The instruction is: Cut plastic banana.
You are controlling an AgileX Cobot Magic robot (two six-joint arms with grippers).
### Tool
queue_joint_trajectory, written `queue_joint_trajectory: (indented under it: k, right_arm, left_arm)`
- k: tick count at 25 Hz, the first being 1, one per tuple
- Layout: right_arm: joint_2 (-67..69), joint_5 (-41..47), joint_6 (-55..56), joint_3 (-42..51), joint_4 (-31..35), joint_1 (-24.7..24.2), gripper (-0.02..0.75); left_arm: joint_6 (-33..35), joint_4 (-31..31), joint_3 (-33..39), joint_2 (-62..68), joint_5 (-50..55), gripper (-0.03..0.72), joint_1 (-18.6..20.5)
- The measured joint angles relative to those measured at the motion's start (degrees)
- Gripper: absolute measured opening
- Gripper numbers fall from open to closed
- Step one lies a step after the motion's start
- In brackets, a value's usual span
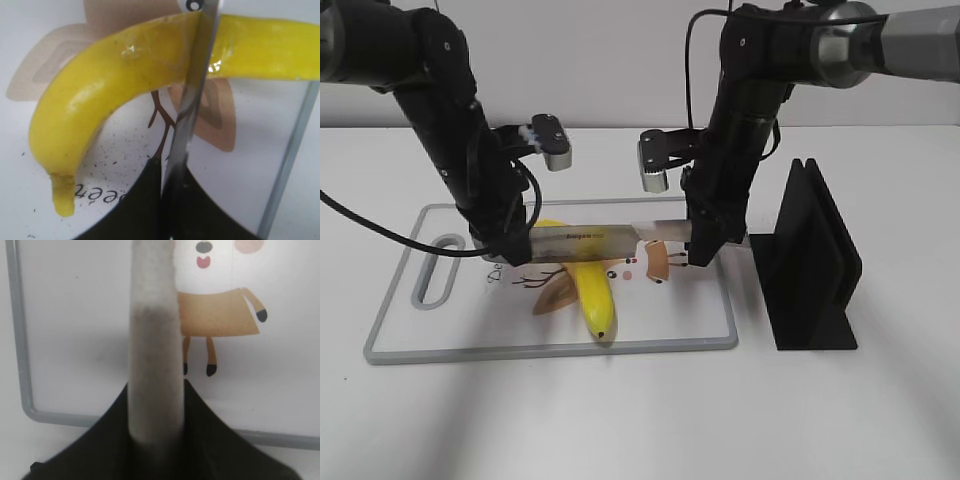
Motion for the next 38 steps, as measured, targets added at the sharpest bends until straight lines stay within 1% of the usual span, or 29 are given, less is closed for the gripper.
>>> queue_joint_trajectory:
  k: [7,17,23,25,26,27,29,31,33,34,35,38]
  right_arm:
    - [-2.4,0.7,1.4,-0.1,-1.4,0.2,0.173]
    - [-13.5,1.7,1.6,-0.1,-1.3,0.3,0.174]
    - [-14.3,1.8,1.6,-0.6,-1.0,0.3,0.176]
    - [-14.3,1.8,1.6,-0.6,-1.0,0.3,0.176]
    - [-14.3,1.8,1.6,-0.6,-1.0,0.3,0.176]
    - [-14.3,1.8,1.6,-0.6,-1.0,0.3,0.176]
    - [-14.3,1.8,1.8,-0.6,-1.0,0.3,0.176]
    - [-14.3,1.8,2.2,-0.6,-1.0,0.3,0.173]
    - [-14.3,1.8,2.8,-0.6,-0.8,0.3,0.17]
    - [-14.3,1.6,3.2,-0.6,-0.8,0.3,0.169]
    - [-14.3,1.4,3.4,-0.6,-0.8,0.3,0.169]
    - [-14.3,1.2,4.0,-0.6,-1.0,0.3,0.169]
  left_arm:
    - [-0.3,0.4,1.0,-1.9,-0.5,0.01,-0.5]
    - [-0.4,0.9,1.1,-14.8,1.4,0.006,-0.7]
    - [-0.4,0.8,1.1,-16.7,1.7,0.006,-0.7]
    - [-0.4,0.6,1.1,-16.7,1.7,0.019,-0.7]
    - [-0.4,0.3,1.1,-16.7,1.6,0.042,-0.7]
    - [-0.4,0.0,1.1,-16.7,1.6,0.082,-0.7]
    - [-0.5,-0.7,1.1,-16.7,1.6,0.195,-0.7]
    - [-0.5,-1.4,1.1,-16.7,1.6,0.367,-0.7]
    - [-0.5,-1.8,1.1,-17.0,1.3,0.522,-0.7]
    - [-0.5,-1.8,1.1,-17.3,0.8,0.582,-0.7]
    - [-0.6,-1.8,1.1,-17.7,0.2,0.621,-0.7]
    - [-1.8,-1.5,0.7,-19.6,-2.5,0.659,-0.8]
